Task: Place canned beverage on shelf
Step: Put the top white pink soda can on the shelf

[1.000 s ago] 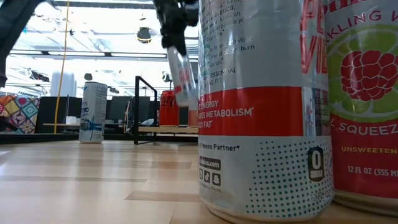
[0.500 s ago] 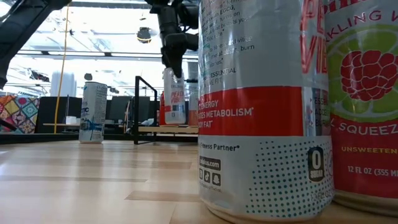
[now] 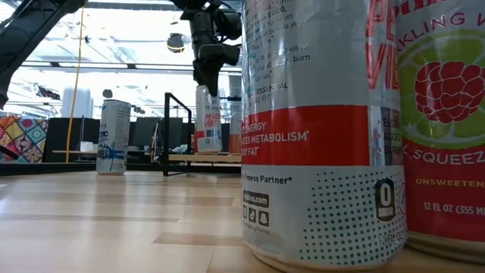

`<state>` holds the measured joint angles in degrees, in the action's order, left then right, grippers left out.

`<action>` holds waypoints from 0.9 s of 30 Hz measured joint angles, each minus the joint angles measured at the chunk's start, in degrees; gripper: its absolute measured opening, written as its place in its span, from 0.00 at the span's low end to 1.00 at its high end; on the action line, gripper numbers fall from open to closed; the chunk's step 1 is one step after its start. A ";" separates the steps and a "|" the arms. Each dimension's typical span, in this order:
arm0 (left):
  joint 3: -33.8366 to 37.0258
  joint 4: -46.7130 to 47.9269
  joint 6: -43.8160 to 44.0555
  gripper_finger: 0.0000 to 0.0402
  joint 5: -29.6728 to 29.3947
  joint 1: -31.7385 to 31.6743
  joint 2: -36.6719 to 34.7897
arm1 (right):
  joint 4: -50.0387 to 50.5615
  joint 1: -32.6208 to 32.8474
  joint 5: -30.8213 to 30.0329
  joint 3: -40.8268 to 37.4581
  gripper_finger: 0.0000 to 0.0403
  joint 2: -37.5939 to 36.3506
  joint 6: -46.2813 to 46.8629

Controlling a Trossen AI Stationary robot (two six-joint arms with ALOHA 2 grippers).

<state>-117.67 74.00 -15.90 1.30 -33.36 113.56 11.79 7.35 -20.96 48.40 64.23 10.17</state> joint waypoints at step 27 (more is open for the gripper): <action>0.05 4.37 -0.15 0.70 -0.40 -1.06 -16.21 | -7.60 -1.88 0.51 0.00 0.08 2.30 -0.06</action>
<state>-117.62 78.37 -16.05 0.89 -34.42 97.35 4.20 5.47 -20.45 48.40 66.52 10.11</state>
